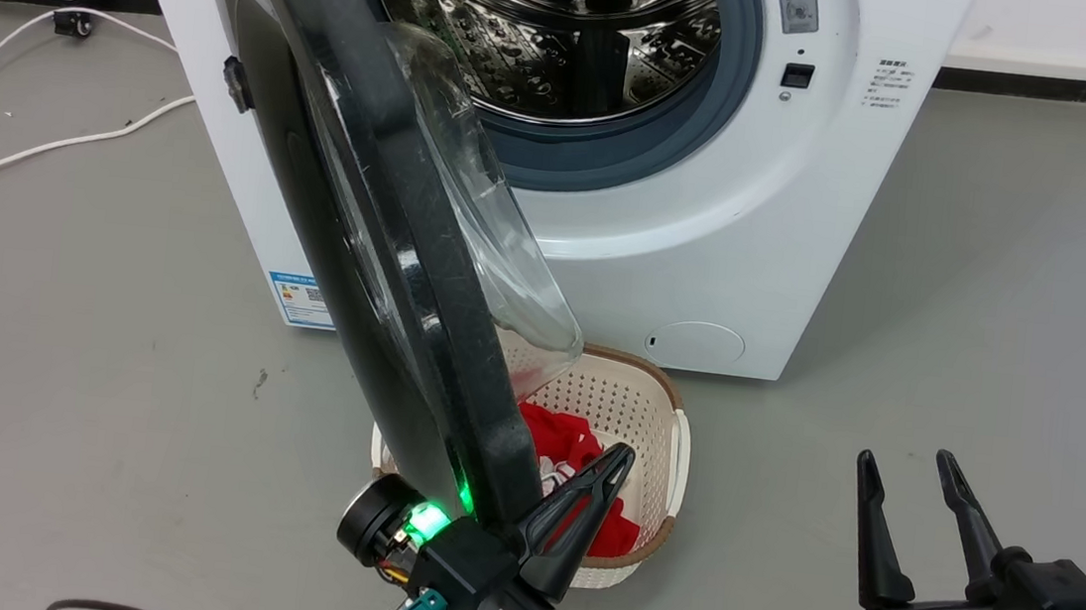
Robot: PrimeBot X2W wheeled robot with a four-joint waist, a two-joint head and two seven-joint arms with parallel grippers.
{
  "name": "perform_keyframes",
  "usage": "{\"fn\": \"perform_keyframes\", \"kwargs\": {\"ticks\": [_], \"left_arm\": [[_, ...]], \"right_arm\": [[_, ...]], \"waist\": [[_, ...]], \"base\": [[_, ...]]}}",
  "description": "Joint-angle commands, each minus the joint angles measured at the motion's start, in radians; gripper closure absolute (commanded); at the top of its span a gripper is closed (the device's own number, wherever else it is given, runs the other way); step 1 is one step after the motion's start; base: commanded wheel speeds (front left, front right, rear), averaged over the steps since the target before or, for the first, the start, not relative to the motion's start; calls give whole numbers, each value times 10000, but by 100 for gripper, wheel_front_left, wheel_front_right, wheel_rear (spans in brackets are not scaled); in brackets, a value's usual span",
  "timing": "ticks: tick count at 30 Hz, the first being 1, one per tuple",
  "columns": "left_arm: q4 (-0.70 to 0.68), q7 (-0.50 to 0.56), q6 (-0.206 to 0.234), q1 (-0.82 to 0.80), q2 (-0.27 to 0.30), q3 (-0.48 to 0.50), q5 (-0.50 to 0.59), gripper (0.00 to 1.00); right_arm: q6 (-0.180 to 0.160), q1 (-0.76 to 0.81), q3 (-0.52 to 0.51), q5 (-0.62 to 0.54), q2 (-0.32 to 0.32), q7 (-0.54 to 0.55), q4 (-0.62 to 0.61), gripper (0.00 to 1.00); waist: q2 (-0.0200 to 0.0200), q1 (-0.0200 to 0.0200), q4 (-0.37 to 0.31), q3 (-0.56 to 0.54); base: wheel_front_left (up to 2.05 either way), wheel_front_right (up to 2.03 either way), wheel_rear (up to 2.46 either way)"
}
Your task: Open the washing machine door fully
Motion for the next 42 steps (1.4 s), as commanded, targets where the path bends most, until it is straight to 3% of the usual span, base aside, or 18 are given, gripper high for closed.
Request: {"fn": "perform_keyframes", "kwargs": {"ticks": [1, 9, 19, 37, 42], "left_arm": [[131, -28, 122, -125, -54, 153, 71, 100], [328, -5, 700, -41, -91, 893, 113, 100], [-137, -2, 1025, 944, 20, 1121, 270, 100], [-1433, -13, 1762, 2511, 520, 1937, -64, 100], [-1362, -13, 2067, 2554, 664, 2474, -212, 100]], "right_arm": [[-7, -154, 17, 63, 22, -15, 27, 0], [-7, -95, -29, 196, 23, -15, 123, 0], [-5, 94, -197, 370, 23, -15, 248, 0], [-7, 179, -352, 373, 17, -15, 284, 0], [-7, 79, -288, 342, 15, -15, 353, 0]], "waist": [[0, 0, -49, 16], [0, 0, -70, 86], [0, 0, 448, -46], [0, 0, 3059, -71], [0, 0, 3477, -131]], "base": [[0, 0, 0], [0, 0, 0], [0, 0, 0], [0, 0, 0], [0, 0, 0]]}}
